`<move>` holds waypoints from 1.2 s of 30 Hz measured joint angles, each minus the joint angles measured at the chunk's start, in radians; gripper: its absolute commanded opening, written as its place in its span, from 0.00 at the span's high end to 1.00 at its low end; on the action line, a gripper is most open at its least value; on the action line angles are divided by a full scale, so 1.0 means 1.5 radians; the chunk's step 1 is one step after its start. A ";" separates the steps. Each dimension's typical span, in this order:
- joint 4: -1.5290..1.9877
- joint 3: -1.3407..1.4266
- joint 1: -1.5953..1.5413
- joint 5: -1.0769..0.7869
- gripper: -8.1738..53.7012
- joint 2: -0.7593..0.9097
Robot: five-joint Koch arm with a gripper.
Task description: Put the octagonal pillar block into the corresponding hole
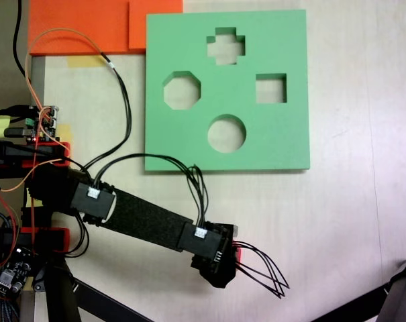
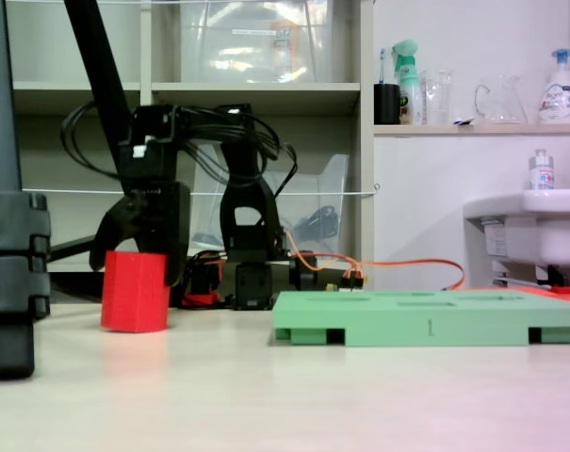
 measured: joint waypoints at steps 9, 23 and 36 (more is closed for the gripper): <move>0.110 -0.036 0.004 0.000 0.44 -0.003; 0.216 -0.034 -0.168 0.089 0.52 0.204; 0.170 0.041 -0.713 0.565 0.52 0.292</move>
